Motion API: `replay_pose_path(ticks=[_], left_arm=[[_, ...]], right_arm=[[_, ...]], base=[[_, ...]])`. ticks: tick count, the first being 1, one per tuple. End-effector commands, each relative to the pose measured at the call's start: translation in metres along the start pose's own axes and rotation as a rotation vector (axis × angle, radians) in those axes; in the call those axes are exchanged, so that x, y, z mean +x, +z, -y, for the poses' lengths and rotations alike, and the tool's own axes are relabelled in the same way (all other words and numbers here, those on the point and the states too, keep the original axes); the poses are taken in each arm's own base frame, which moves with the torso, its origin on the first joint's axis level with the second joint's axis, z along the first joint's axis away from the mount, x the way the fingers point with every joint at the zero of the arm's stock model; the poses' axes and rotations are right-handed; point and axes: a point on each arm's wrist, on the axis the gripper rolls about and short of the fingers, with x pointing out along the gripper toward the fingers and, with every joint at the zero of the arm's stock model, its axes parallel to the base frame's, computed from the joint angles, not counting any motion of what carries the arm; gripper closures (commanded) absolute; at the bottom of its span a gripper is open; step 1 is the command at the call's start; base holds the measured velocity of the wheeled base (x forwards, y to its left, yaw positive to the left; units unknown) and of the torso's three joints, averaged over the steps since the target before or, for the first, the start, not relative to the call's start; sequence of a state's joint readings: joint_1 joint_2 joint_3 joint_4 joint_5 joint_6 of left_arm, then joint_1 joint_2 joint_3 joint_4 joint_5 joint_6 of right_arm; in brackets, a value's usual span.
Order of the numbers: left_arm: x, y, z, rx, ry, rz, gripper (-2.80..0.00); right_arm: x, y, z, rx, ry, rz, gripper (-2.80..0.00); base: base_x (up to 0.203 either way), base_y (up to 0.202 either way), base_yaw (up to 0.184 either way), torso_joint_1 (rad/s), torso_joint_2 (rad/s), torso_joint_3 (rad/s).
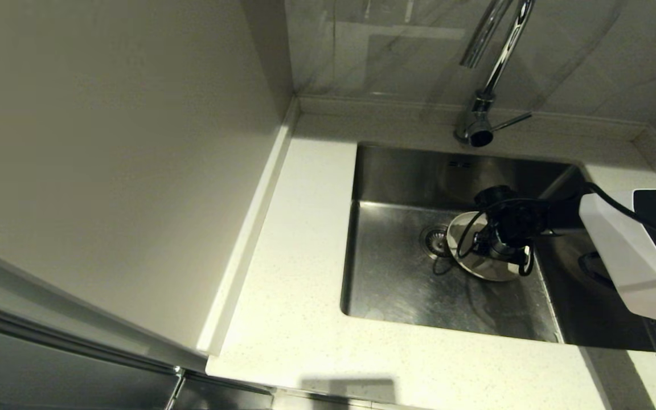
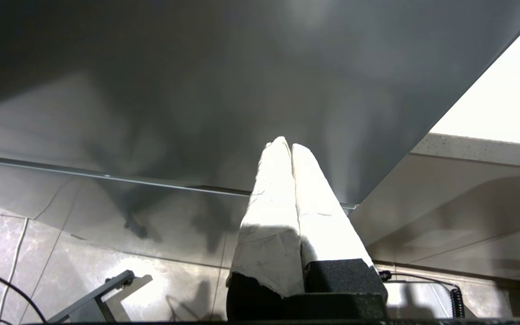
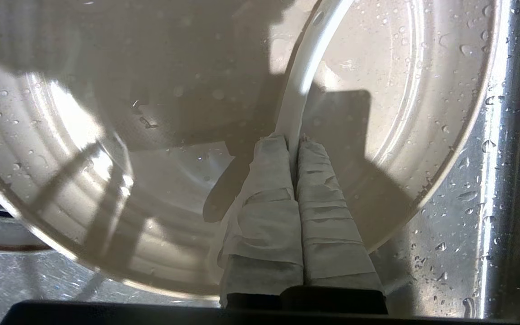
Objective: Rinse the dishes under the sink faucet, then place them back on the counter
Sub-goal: Place the spoon on the bowl
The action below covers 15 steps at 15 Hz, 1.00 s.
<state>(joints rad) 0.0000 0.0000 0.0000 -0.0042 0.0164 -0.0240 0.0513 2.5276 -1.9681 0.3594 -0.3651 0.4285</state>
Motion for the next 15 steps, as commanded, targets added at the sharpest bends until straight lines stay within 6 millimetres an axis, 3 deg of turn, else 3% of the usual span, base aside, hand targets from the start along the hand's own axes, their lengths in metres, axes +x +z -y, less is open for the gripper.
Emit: replay_pose_path(ticks=[1, 5, 11, 15], left_arm=[[0.0, 0.0, 0.0, -0.001, 0.0, 0.003, 0.0], [0.0, 0.0, 0.0, -0.001, 0.0, 0.003, 0.0], [0.0, 0.0, 0.0, -0.001, 0.0, 0.003, 0.0], [0.0, 0.0, 0.0, -0.001, 0.0, 0.003, 0.0]], right_arm=[[-0.004, 0.003, 0.001, 0.005, 0.002, 0.008, 0.0], [-0.014, 0.011, 0.002, 0.011, 0.008, 0.033, 0.0], [-0.049, 0.032, 0.007, 0.033, 0.031, 0.102, 0.0], [-0.096, 0.052, 0.018, 0.024, 0.048, 0.152, 0.0]], base=[[0.0, 0.0, 0.0, 0.0, 0.0, 0.0], [0.0, 0.0, 0.0, 0.0, 0.0, 0.0], [0.0, 0.0, 0.0, 0.0, 0.0, 0.0], [0.0, 0.0, 0.0, 0.0, 0.0, 0.0]])
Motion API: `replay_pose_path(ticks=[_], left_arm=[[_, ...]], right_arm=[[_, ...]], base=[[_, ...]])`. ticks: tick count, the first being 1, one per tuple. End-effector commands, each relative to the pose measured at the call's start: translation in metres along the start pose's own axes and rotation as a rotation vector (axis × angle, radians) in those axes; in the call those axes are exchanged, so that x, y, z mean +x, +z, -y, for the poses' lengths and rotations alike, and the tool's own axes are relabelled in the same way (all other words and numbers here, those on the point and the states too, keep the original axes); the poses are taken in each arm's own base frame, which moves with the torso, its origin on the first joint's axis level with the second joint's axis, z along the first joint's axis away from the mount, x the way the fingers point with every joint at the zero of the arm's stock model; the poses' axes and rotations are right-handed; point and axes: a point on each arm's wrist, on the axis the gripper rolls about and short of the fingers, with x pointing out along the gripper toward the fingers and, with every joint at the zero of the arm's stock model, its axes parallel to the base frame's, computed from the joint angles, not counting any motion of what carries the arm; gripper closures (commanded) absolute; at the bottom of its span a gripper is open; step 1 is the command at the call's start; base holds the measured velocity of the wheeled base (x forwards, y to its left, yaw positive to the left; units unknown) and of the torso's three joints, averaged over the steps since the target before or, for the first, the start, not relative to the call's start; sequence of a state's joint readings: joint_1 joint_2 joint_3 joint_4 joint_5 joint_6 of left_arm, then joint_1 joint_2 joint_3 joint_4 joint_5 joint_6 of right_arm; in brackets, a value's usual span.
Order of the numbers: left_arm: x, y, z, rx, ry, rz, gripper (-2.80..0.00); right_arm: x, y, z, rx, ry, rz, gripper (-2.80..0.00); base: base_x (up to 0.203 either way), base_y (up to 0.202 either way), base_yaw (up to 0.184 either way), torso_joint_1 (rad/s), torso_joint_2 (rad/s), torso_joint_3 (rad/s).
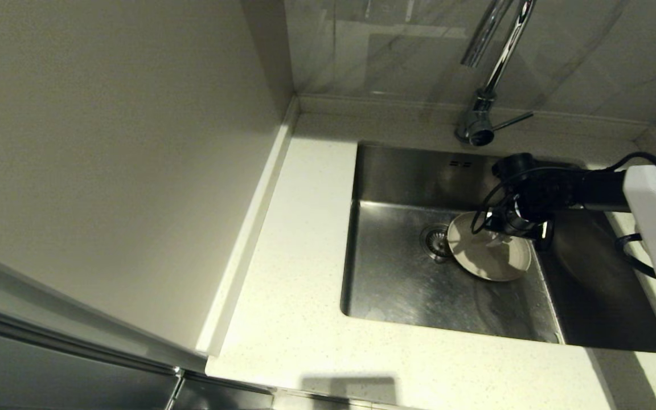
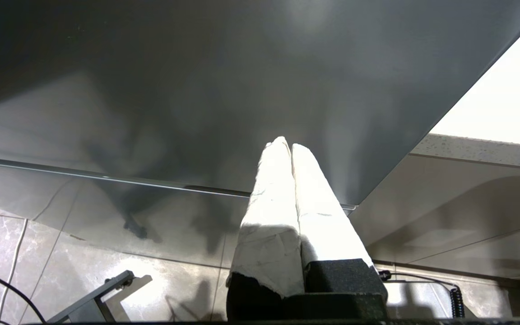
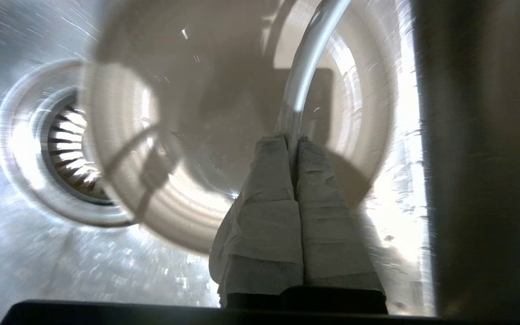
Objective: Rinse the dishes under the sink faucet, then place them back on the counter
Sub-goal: Place the spoon on the bowl
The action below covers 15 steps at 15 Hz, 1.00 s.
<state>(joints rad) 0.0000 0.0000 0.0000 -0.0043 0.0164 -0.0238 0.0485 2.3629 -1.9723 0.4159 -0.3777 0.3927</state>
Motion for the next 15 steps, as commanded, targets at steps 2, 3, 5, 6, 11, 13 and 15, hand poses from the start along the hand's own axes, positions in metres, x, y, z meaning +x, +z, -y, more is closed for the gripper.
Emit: replay_pose_path(ticks=[2, 3, 5, 6, 11, 13, 15], left_arm=[[0.0, 0.0, 0.0, -0.001, 0.0, 0.003, 0.0], [0.0, 0.0, 0.0, -0.001, 0.0, 0.003, 0.0], [0.0, 0.0, 0.0, -0.001, 0.0, 0.003, 0.0], [0.0, 0.0, 0.0, -0.001, 0.0, 0.003, 0.0], [0.0, 0.0, 0.0, -0.001, 0.0, 0.003, 0.0], [0.0, 0.0, 0.0, -0.001, 0.0, 0.003, 0.0], [0.0, 0.0, 0.0, -0.001, 0.0, 0.003, 0.0]], right_arm=[[-0.057, 0.031, 0.012, -0.002, 0.025, 0.105, 0.0], [-0.062, 0.03, 0.015, -0.014, -0.013, 0.112, 0.0], [-0.064, 0.019, 0.02, -0.036, -0.043, 0.077, 0.0], [-0.068, 0.017, 0.023, -0.039, -0.048, 0.072, 0.0], [-0.107, 0.031, 0.036, -0.017, -0.028, 0.135, 0.0], [-0.125, 0.038, 0.049, -0.013, -0.031, 0.169, 0.0], [-0.145, 0.05, 0.069, 0.003, -0.048, 0.218, 0.0]], base=[[0.0, 0.0, 0.0, 0.0, 0.0, 0.0], [0.0, 0.0, 0.0, 0.0, 0.0, 0.0], [0.0, 0.0, 0.0, 0.0, 0.0, 0.0], [0.0, 0.0, 0.0, 0.0, 0.0, 0.0], [0.0, 0.0, 0.0, 0.0, 0.0, 0.0], [0.0, 0.0, 0.0, 0.0, 0.0, 0.0], [0.0, 0.0, 0.0, 0.0, 0.0, 0.0]])
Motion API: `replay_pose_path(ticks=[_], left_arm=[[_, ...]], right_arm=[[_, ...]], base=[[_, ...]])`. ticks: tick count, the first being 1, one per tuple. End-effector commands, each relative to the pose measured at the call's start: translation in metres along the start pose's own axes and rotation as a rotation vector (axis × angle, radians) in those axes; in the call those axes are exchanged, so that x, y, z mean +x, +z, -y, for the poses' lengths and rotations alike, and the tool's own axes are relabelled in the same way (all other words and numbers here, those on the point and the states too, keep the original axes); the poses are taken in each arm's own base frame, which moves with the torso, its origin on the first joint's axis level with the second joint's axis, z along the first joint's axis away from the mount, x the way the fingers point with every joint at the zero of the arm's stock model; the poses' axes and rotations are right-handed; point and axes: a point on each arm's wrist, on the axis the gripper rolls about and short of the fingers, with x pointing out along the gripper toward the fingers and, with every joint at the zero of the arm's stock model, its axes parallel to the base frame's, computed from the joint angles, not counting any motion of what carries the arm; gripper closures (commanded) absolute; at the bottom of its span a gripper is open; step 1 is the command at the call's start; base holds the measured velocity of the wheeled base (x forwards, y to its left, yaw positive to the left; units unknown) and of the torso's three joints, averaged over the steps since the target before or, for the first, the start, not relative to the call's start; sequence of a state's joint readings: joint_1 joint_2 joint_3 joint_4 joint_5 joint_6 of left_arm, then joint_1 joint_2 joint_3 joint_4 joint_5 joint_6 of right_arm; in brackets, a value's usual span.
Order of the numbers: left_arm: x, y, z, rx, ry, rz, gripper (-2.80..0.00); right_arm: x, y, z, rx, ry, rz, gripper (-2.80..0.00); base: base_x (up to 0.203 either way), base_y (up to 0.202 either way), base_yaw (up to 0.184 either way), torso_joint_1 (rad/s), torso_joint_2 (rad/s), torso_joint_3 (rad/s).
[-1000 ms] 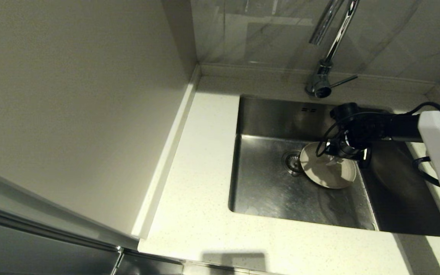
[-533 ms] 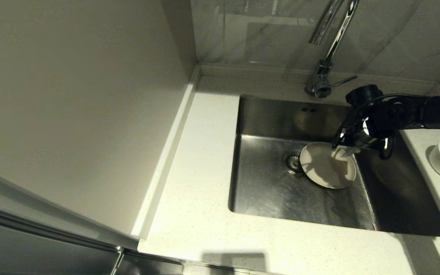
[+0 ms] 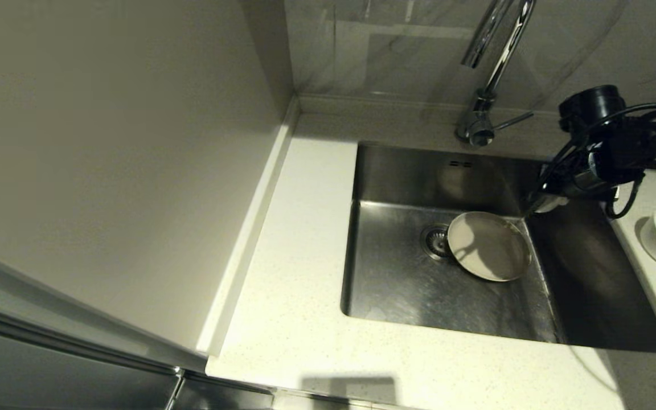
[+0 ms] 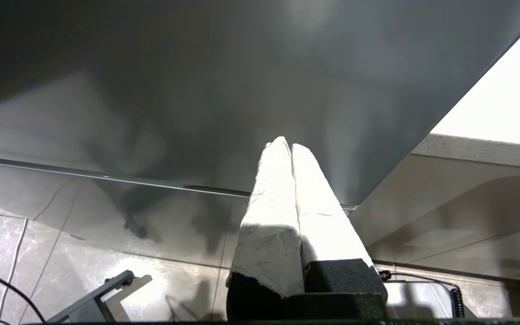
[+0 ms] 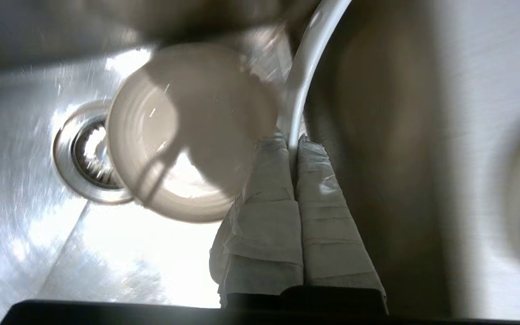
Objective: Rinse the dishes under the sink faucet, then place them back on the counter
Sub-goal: Place the spoon on the bowl
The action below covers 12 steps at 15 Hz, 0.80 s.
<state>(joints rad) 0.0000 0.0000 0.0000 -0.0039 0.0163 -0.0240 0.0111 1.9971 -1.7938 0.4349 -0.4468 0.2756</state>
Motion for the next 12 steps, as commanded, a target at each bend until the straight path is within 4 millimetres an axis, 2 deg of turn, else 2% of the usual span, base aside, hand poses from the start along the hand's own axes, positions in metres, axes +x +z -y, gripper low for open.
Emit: replay_pose_path(ticks=[1, 6, 12], left_arm=[[0.0, 0.0, 0.0, -0.001, 0.0, 0.004, 0.0], [0.0, 0.0, 0.0, -0.001, 0.0, 0.004, 0.0], [0.0, 0.0, 0.0, -0.001, 0.0, 0.004, 0.0]], right_arm=[[-0.027, 0.021, 0.029, 0.037, -0.026, 0.075, 0.0], [-0.042, 0.043, 0.081, 0.008, -0.123, 0.144, 0.0], [-0.036, 0.048, 0.114, -0.002, -0.186, 0.139, 0.0]], base=[[0.0, 0.0, 0.0, 0.0, 0.0, 0.0], [0.0, 0.0, 0.0, 0.0, 0.0, 0.0], [0.0, 0.0, 0.0, 0.0, 0.0, 0.0]])
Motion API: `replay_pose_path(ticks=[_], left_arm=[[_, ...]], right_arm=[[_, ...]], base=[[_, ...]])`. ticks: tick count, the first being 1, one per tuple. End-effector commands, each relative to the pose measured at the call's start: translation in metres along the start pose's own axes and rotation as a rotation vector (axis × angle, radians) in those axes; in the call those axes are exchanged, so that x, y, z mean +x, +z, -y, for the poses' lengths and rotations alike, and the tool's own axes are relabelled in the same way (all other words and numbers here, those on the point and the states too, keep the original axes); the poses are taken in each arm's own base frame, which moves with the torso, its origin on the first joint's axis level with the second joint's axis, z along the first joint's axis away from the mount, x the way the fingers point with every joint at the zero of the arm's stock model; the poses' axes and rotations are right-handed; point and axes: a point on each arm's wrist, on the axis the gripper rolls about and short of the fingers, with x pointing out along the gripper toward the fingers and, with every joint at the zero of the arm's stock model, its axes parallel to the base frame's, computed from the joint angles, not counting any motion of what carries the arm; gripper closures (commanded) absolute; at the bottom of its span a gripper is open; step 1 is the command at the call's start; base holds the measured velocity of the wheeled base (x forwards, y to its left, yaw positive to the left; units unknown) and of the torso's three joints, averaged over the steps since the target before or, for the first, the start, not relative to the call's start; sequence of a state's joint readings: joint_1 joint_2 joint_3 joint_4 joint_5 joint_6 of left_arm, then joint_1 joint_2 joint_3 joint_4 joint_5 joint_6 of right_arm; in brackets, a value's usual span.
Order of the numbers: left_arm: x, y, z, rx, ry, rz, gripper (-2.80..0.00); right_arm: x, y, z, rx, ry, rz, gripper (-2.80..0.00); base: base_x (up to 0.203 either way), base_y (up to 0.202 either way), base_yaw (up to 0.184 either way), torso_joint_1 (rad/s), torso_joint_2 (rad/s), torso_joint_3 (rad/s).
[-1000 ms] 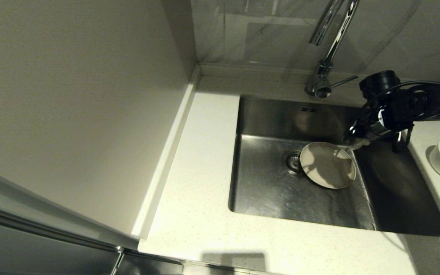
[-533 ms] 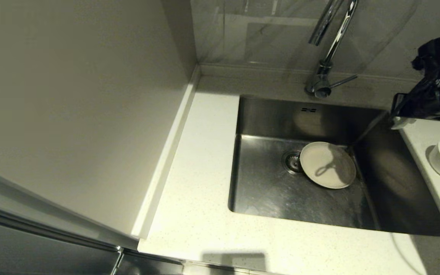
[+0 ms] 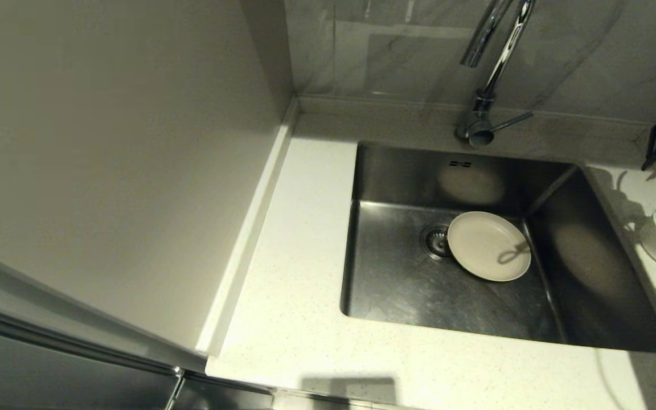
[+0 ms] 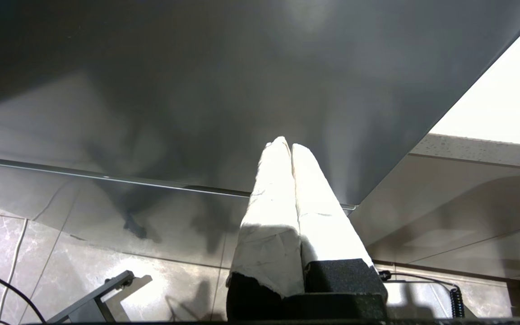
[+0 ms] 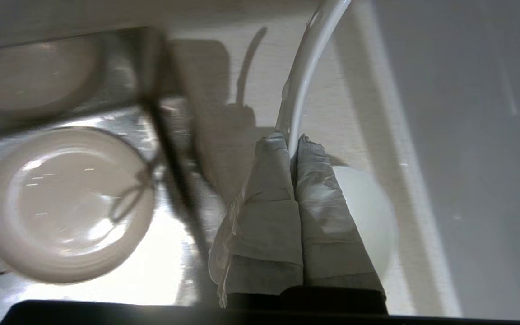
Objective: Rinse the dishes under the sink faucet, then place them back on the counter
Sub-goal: Place the spoon on the bowl
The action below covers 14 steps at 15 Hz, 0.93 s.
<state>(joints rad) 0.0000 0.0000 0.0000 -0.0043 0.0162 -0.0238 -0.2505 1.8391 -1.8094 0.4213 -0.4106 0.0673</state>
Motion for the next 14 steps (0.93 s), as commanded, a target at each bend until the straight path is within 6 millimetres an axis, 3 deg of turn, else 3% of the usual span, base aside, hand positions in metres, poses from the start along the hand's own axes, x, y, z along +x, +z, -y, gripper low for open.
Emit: replay_pose_path(ticks=[1, 6, 14], left_arm=[[0.0, 0.0, 0.0, -0.001, 0.001, 0.003, 0.0], [0.0, 0.0, 0.0, -0.001, 0.001, 0.003, 0.0], [0.0, 0.0, 0.0, -0.001, 0.001, 0.003, 0.0]], right_arm=[[0.008, 0.0, 0.012, -0.006, -0.039, -0.01, 0.0], [0.035, -0.005, 0.037, -0.035, -0.122, -0.036, 0.0], [0.052, -0.014, 0.039, -0.036, -0.137, -0.061, 0.0]], base=[[0.0, 0.0, 0.0, 0.0, 0.0, 0.0], [0.0, 0.0, 0.0, 0.0, 0.0, 0.0], [0.0, 0.0, 0.0, 0.0, 0.0, 0.0]])
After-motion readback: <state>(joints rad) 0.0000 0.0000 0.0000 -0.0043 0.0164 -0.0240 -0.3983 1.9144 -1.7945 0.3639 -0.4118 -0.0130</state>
